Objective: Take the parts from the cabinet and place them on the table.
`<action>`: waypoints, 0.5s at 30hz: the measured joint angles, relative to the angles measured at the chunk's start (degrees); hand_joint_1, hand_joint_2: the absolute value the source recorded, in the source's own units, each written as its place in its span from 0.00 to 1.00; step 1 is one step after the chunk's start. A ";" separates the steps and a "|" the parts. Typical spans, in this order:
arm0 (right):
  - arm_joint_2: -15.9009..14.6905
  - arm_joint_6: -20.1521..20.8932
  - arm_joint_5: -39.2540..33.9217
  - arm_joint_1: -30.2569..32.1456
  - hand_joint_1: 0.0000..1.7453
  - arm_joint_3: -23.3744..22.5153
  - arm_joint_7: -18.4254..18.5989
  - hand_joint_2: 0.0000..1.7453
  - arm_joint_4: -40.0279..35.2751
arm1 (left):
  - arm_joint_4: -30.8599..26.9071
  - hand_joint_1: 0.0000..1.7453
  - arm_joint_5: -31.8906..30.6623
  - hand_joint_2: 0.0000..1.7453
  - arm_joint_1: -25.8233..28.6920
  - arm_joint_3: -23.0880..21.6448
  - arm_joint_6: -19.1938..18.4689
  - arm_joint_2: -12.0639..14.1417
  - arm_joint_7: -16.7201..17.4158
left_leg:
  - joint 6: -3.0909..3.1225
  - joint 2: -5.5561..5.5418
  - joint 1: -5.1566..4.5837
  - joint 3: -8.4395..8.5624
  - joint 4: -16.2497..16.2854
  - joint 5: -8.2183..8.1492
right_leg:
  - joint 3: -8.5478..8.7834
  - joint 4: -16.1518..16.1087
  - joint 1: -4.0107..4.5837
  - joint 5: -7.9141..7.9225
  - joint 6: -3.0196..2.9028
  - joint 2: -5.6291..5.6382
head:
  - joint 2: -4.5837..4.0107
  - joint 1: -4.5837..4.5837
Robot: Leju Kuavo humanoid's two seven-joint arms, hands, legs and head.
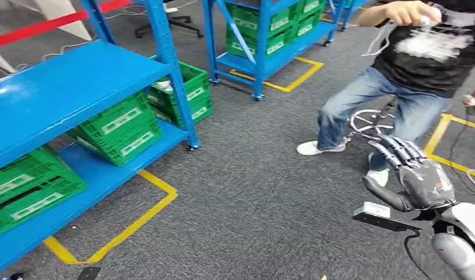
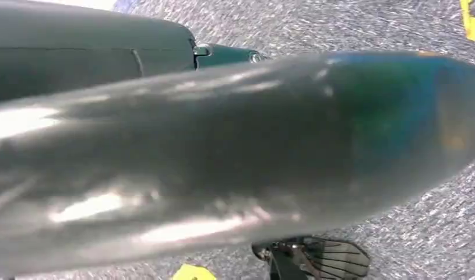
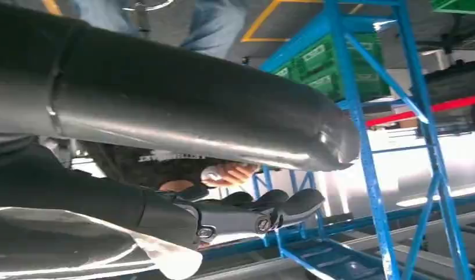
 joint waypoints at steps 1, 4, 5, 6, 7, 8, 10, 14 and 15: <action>-0.02 0.00 -0.04 0.14 0.00 -0.02 -0.02 0.00 -0.04 | 0.00 0.00 0.00 0.00 -0.12 0.00 -0.02 0.00 -0.24 | -0.41 -0.68 -0.31 -0.50 0.63 -0.10 | 1.43 -1.65 -0.20 -0.80 -0.09 1.61 | 0.02 -0.09; -0.11 -0.02 -0.41 0.34 0.00 -0.24 -0.17 0.00 -0.02 | 0.00 0.00 0.00 0.00 0.32 0.00 0.50 0.00 -0.37 | -1.39 -2.01 0.16 -1.14 0.31 0.51 | 1.18 -1.34 0.23 -1.02 -0.94 0.40 | 0.00 -0.13; -0.11 -0.02 -0.52 0.36 0.00 -0.26 -0.22 0.00 -0.04 | 0.00 0.00 0.00 0.00 0.44 0.00 0.52 0.11 -0.42 | -1.72 -2.32 -0.10 -1.14 0.43 0.34 | 1.43 -1.84 -0.29 -0.79 -1.34 -0.18 | 0.00 -0.09; -0.13 0.00 -0.68 0.36 0.00 -0.33 -0.37 0.00 -0.04 | 0.00 0.00 -0.02 0.00 0.51 0.00 0.48 -0.09 -0.52 | -1.99 -0.19 -0.17 -1.34 1.25 -0.53 | 1.79 -2.10 -0.27 -0.68 -1.63 -0.84 | 0.00 -0.28; -0.13 -0.02 -0.85 0.55 0.00 -0.46 -0.50 0.00 -0.07 | 0.00 0.00 -0.02 0.00 0.33 0.00 0.46 0.02 -0.63 | -2.29 1.83 -0.19 -2.50 3.97 -2.37 | 1.96 -2.16 -0.26 -0.78 -2.00 -1.50 | 0.00 -0.77; -0.13 0.00 -0.96 0.72 0.00 -0.52 -0.61 0.00 -0.07 | 0.00 0.00 -0.04 0.00 0.09 -0.02 0.41 0.07 -0.77 | -2.54 2.72 0.00 -4.41 8.15 -4.51 | 2.02 -2.13 -0.14 -0.91 -2.27 -2.20 | 0.00 -0.72; -0.13 0.02 -1.18 1.12 0.00 -0.61 -1.03 0.00 -0.04 | 0.00 0.00 -0.26 0.00 -0.01 -0.07 0.44 0.18 -0.88 | -2.84 3.47 0.24 -8.17 16.33 -7.54 | 2.14 -2.09 -0.03 -1.09 -2.47 -3.61 | 0.00 -0.74; -0.13 -0.02 -1.82 1.49 0.00 -1.07 -1.47 0.00 -0.02 | 0.00 0.00 -1.03 0.00 0.30 -0.20 0.31 0.31 -0.96 | -2.37 4.29 0.24 -3.92 7.87 -1.11 | 2.76 -2.08 0.12 -1.56 -2.35 -5.81 | 0.00 -0.76; -0.13 -0.07 -1.90 1.53 0.00 -1.29 -1.55 0.00 -0.02 | 0.00 0.00 -1.18 0.00 0.25 -0.26 0.31 0.41 -0.92 | -1.76 6.28 -0.05 -1.25 2.57 1.00 | 3.06 -2.09 0.19 -1.79 -2.17 -6.36 | 0.00 -0.74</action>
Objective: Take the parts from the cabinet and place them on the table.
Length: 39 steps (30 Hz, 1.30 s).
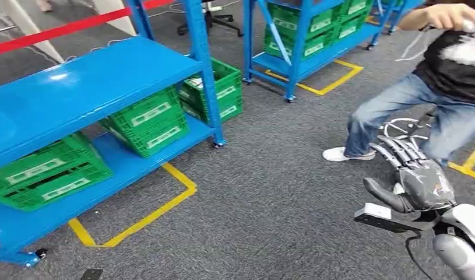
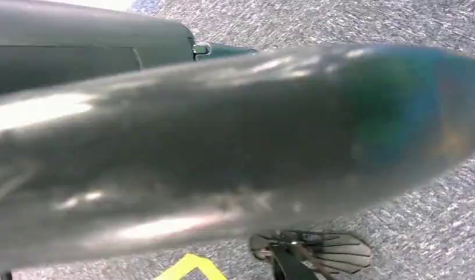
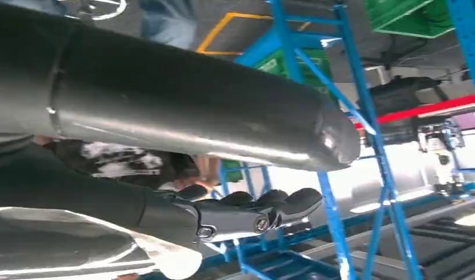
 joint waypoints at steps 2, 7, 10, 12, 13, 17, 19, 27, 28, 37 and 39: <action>0.00 -0.09 -0.04 0.39 0.00 -0.31 -0.02 0.00 0.00 | 0.00 0.00 -0.13 0.00 -0.31 -0.18 -0.02 0.04 0.00 | 0.36 1.15 -0.62 0.77 -2.10 -1.15 | -0.18 0.28 0.54 -0.36 0.53 -1.06 | 0.00 0.04; 0.00 -0.28 -0.07 0.66 0.00 -0.76 -0.11 0.00 -0.11 | 0.00 0.00 -0.61 0.00 0.17 -0.50 0.26 -0.04 0.35 | 1.55 -1.40 -0.02 0.92 -2.87 -0.67 | -1.04 2.63 0.09 -2.85 1.85 1.50 | 0.00 0.24; -0.02 -0.31 -0.04 1.19 0.00 -0.98 -0.09 0.00 -0.09 | 0.00 0.00 -0.61 0.00 -0.10 -0.76 0.26 -0.04 0.37 | 1.84 -3.08 0.07 0.81 -2.80 -0.67 | -7.88 15.96 0.02 -8.35 2.25 3.66 | 0.00 0.55; -0.02 -0.33 -0.04 1.66 0.00 -0.98 -0.11 0.00 -0.07 | 0.00 0.00 -0.61 0.00 0.03 -0.81 0.22 -0.04 0.37 | 1.83 -4.29 0.09 0.92 -2.74 -0.68 | -9.07 16.87 -0.01 -6.69 2.43 3.77 | 0.00 0.55; -0.02 -0.37 -0.07 1.68 0.00 -1.05 -0.13 0.00 -0.09 | 0.00 0.00 -0.61 0.00 0.03 -0.81 0.04 -0.04 0.35 | 1.81 -4.86 0.16 0.95 -2.69 -0.68 | -7.96 13.83 -0.12 -4.26 2.50 3.85 | 0.00 0.55; -0.02 -0.35 -0.33 1.81 0.00 -1.60 -0.66 0.00 -0.13 | -0.02 0.00 -0.63 0.00 -0.23 -0.92 -0.24 0.05 -0.44 | 0.71 -7.29 0.18 0.20 -1.44 -1.07 | -1.58 0.80 -0.91 0.09 2.29 8.06 | 0.00 0.50; -0.02 -0.31 -0.42 2.11 0.00 -1.66 -0.70 0.00 -0.13 | -0.02 0.00 -0.87 0.00 0.03 -0.92 -0.26 0.07 -0.57 | 0.01 -8.31 0.39 -0.20 -1.82 -0.56 | -1.92 1.34 -0.58 0.14 1.65 7.07 | 0.00 0.50; -0.02 -0.55 -0.77 3.62 0.00 -2.82 -0.83 0.00 -0.28 | -0.02 0.00 -1.25 0.00 0.22 -1.29 -0.35 -0.06 -0.42 | -1.22 -2.57 0.40 -7.69 15.28 -8.11 | -1.10 0.90 -0.22 -0.03 -0.09 1.98 | 0.00 -0.04; -0.02 -0.55 -0.77 3.65 0.00 -2.93 -0.87 0.00 -0.28 | -0.02 0.00 -1.25 0.00 0.34 -1.31 -0.37 -0.06 -0.42 | -0.96 -2.53 0.37 -6.50 13.02 -6.14 | -1.01 0.90 -0.09 -0.12 -0.10 1.37 | 0.00 -0.13; -0.04 -0.61 -0.87 3.59 0.00 -3.61 -1.05 0.00 -0.77 | -0.02 0.00 -1.44 0.00 0.53 -1.38 -0.04 0.02 -0.04 | 1.85 -0.56 -0.43 0.87 -2.40 -1.13 | -0.63 0.80 0.36 -1.55 1.57 -2.18 | 0.00 0.07; -0.11 -0.68 -1.01 3.56 0.00 -4.00 -1.20 0.00 -0.81 | -0.02 0.00 -1.46 0.00 0.32 -1.38 -0.13 0.00 -0.11 | 2.22 -1.44 -0.34 0.79 -2.45 -0.99 | -3.19 6.99 0.28 -5.10 1.80 2.22 | 0.00 0.48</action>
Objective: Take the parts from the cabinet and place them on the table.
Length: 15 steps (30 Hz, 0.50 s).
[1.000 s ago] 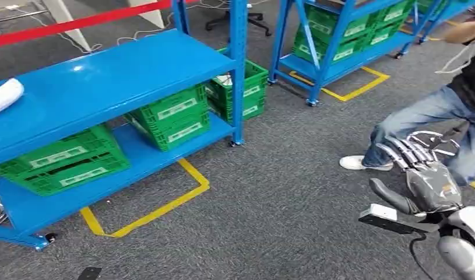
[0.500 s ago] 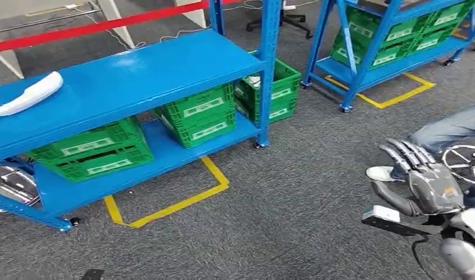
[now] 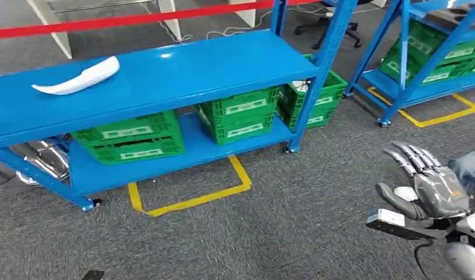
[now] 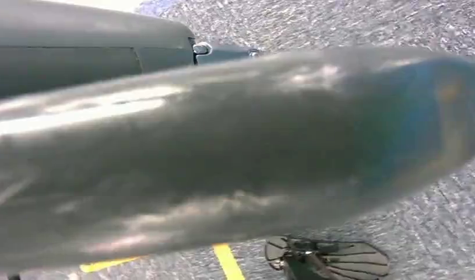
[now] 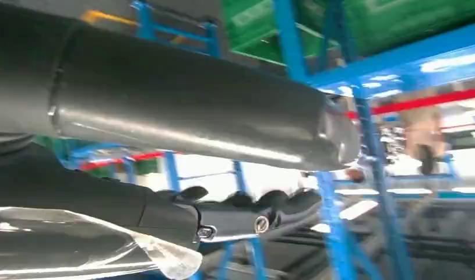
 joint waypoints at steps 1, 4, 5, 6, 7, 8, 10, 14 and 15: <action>-0.02 0.02 0.02 0.14 0.00 -0.15 -0.04 0.00 0.00 | 0.00 0.00 0.00 0.00 -0.13 0.00 0.00 0.00 -0.09 | 0.07 -0.65 0.00 -0.01 0.00 0.04 | -2.48 4.83 0.00 -1.91 0.11 0.94 | 0.00 0.11; -0.02 0.02 0.06 0.50 0.00 -0.15 -0.17 0.00 0.02 | 0.00 0.00 0.00 0.00 -0.05 0.00 -0.17 0.00 -0.46 | 0.06 -2.56 -0.04 0.10 0.05 0.04 | -6.18 10.25 0.01 -1.64 0.12 1.57 | 0.00 0.07; -0.02 0.02 0.07 0.50 0.00 -0.15 -0.20 0.00 0.02 | 0.00 0.00 0.00 0.00 -0.03 0.00 -0.17 0.00 -0.46 | 0.05 -3.16 -0.03 0.18 0.09 0.03 | -5.17 7.36 -0.01 0.68 0.08 1.66 | 0.00 0.09; -0.02 0.00 0.07 0.51 0.00 -0.15 -0.20 0.00 0.02 | 0.00 0.00 0.00 0.00 -0.05 0.00 -0.17 0.00 -0.48 | 0.03 -3.82 -0.01 0.30 0.14 0.02 | -3.26 2.88 -0.07 3.48 0.00 1.97 | 0.00 0.09; -0.02 -0.04 0.07 0.52 0.00 -0.15 -0.20 0.00 0.02 | 0.00 0.00 0.00 0.00 -0.10 0.00 -0.31 0.00 -0.57 | -0.10 -4.42 0.03 0.41 0.20 -0.06 | -1.02 -2.20 -0.24 6.12 -0.07 3.09 | 0.00 0.11; -0.02 -0.07 0.07 0.55 0.00 -0.15 -0.22 0.00 0.04 | 0.00 0.00 0.07 0.00 -0.16 0.00 -0.50 0.00 -0.85 | -0.39 -4.95 -0.19 0.22 0.34 -0.16 | 0.09 -4.72 -0.46 5.96 -0.13 5.73 | 0.00 0.09; -0.02 -0.18 0.15 1.28 0.00 -0.31 -0.26 0.00 0.04 | 0.00 0.00 0.33 0.00 -0.29 0.00 -0.66 0.09 -1.53 | -1.08 -6.09 -0.09 -0.56 0.67 0.08 | 1.01 -5.85 -0.45 5.64 -0.50 4.98 | 0.00 -0.07; 0.00 -0.20 0.24 1.88 0.00 -0.50 -0.42 0.00 -0.11 | 0.00 0.00 0.35 0.00 0.24 0.00 -0.48 0.09 -1.75 | -2.32 -4.27 -0.17 -1.30 2.40 -1.26 | 1.44 -6.15 -0.73 5.88 -1.45 3.02 | 0.00 -0.37; 0.00 -0.24 0.22 2.22 0.00 -0.59 -0.44 0.00 -0.28 | 0.00 0.00 0.37 0.00 0.08 0.00 -0.42 0.13 -1.86 | -2.70 -2.84 -0.01 -2.57 5.27 -3.06 | 1.55 -6.15 -0.69 5.69 -1.81 2.34 | 0.00 -0.59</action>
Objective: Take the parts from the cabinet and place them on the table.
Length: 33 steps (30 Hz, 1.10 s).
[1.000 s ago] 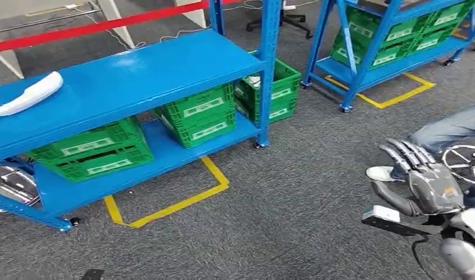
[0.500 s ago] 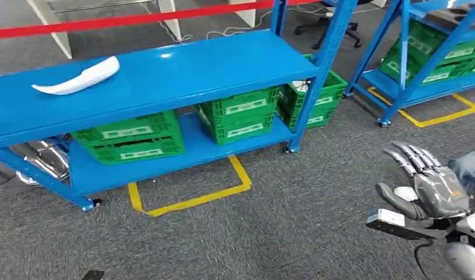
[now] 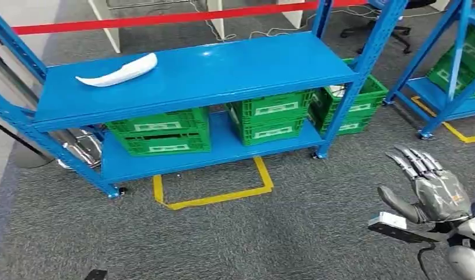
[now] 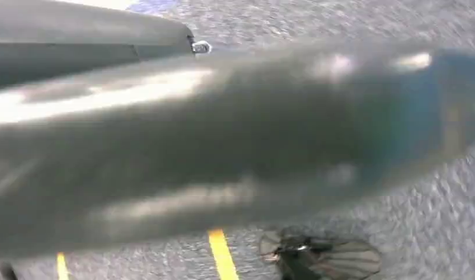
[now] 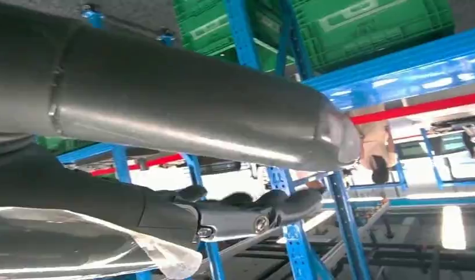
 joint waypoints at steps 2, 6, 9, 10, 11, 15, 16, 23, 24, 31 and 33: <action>0.00 0.00 0.00 0.84 0.00 -0.20 -0.07 0.00 -0.09 | 0.00 0.00 0.13 0.00 -0.24 0.00 -0.37 0.22 -0.57 | -0.47 1.40 0.30 -4.14 9.19 -4.20 | 0.16 0.01 0.16 -0.19 -0.22 -1.50 | 0.00 0.09; 0.00 0.02 0.18 1.48 0.00 -0.31 0.02 0.00 -0.13 | 0.00 0.00 0.11 0.00 0.08 0.00 -0.64 0.22 -0.76 | -0.12 2.04 0.42 -2.16 5.63 -0.10 | 0.48 0.02 0.27 -0.52 -0.20 -3.87 | 0.00 0.02; 0.02 0.02 0.35 1.48 0.00 -0.31 0.02 0.00 -0.15 | 0.00 0.00 0.02 1.00 -0.31 0.00 -0.90 0.33 -1.40 | 0.98 6.34 -0.85 2.96 -4.65 2.20 | 0.85 0.20 0.85 -1.04 0.40 -5.40 | 0.00 0.09; 0.02 0.07 0.52 1.47 0.00 -0.33 0.09 0.00 -0.13 | 0.00 0.00 -0.05 1.00 -0.42 0.00 -0.94 0.33 -1.73 | 1.13 5.74 -0.71 2.69 -4.48 2.30 | 0.79 0.05 0.80 -0.97 0.57 -6.00 | 0.00 0.20; 0.02 0.09 0.57 1.46 0.00 -0.33 0.11 0.00 -0.15 | 0.00 0.00 -0.04 1.00 -0.35 0.00 -0.92 0.35 -1.75 | 1.20 5.09 -0.74 2.53 -4.49 2.31 | 0.93 -0.04 0.80 -1.04 0.74 -6.51 | 0.00 0.18; 0.02 0.07 0.70 1.37 0.00 -0.57 0.30 0.00 -0.13 | 0.00 0.00 -0.04 1.00 -0.05 0.00 -0.59 0.28 -1.70 | 2.28 3.08 -0.12 2.98 -5.49 2.96 | -0.18 2.62 0.49 -3.63 1.72 -2.89 | 0.00 0.46; 0.00 0.09 0.87 1.55 0.00 -0.72 0.55 0.00 -0.06 | 0.00 0.00 -0.07 1.00 -0.28 0.00 -0.61 0.28 -1.70 | 2.56 2.38 -0.07 2.91 -5.47 2.97 | -2.75 7.99 0.49 -6.33 1.87 -1.38 | 0.00 0.70; 0.02 0.74 1.22 2.74 0.00 -1.25 1.68 0.00 0.44 | 0.00 0.00 -0.22 1.00 -0.16 0.00 -0.55 -0.09 -1.84 | 2.30 -0.85 -0.04 3.14 -5.04 2.65 | -1.84 2.45 0.24 0.72 1.93 -0.46 | 0.00 0.72; 0.04 0.79 1.20 2.70 0.00 -1.29 1.77 0.00 0.50 | 0.00 0.00 -0.22 1.00 -0.14 0.00 -0.52 -0.07 -1.86 | 2.05 -0.99 -0.27 3.03 -4.90 2.51 | -1.13 1.23 0.32 -0.33 1.92 0.08 | 0.00 0.66; 0.20 1.27 1.92 4.28 0.00 -1.36 3.34 0.00 0.55 | 0.00 0.00 -0.20 1.00 -0.09 0.00 -0.72 -0.20 -2.78 | 0.14 0.94 -0.09 0.80 0.44 -0.96 | -0.14 0.22 0.23 -0.09 0.01 -0.31 | 0.00 0.17; 0.24 1.40 2.25 4.85 0.00 -1.35 4.22 1.00 0.61 | 0.00 0.00 -0.20 1.00 -0.19 0.00 -0.37 -0.22 -2.78 | -0.27 1.47 0.15 -3.36 9.60 -4.99 | 0.00 0.22 0.24 -0.23 -0.24 -0.79 | 0.00 0.22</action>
